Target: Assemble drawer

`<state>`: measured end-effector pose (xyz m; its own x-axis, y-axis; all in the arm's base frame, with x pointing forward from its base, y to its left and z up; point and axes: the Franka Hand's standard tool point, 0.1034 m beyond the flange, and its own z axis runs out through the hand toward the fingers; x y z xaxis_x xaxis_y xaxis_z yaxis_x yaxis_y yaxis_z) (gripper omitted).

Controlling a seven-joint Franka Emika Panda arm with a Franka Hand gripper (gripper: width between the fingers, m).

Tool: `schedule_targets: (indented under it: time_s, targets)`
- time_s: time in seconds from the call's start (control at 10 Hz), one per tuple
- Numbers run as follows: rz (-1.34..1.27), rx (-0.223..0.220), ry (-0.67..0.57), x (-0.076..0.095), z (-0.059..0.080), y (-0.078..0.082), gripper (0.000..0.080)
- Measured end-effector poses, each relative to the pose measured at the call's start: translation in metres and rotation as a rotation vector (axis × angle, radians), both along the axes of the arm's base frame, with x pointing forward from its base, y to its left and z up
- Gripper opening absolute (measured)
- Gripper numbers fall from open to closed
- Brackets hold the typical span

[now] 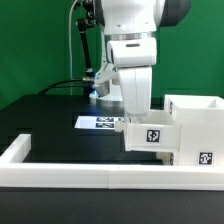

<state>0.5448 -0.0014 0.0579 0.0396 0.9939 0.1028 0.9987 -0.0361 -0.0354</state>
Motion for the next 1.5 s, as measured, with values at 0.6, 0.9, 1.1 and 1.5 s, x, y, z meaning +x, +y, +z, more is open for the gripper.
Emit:
schedule_targets:
  time_s: [0.6, 0.9, 1.1, 1.5]
  targets:
    - [-0.016, 0.002, -0.002, 0.0035, -0.0027, -0.0004, 0.0042]
    - [0.015, -0.006, -0.004, 0.0025, -0.0031, -0.0012, 0.0042]
    - [0.009, -0.006, -0.005, 0.0027, -0.0031, -0.0040, 0.0042]
    - [-0.003, -0.003, 0.008, 0.0033, -0.0019, -0.0076, 0.0042]
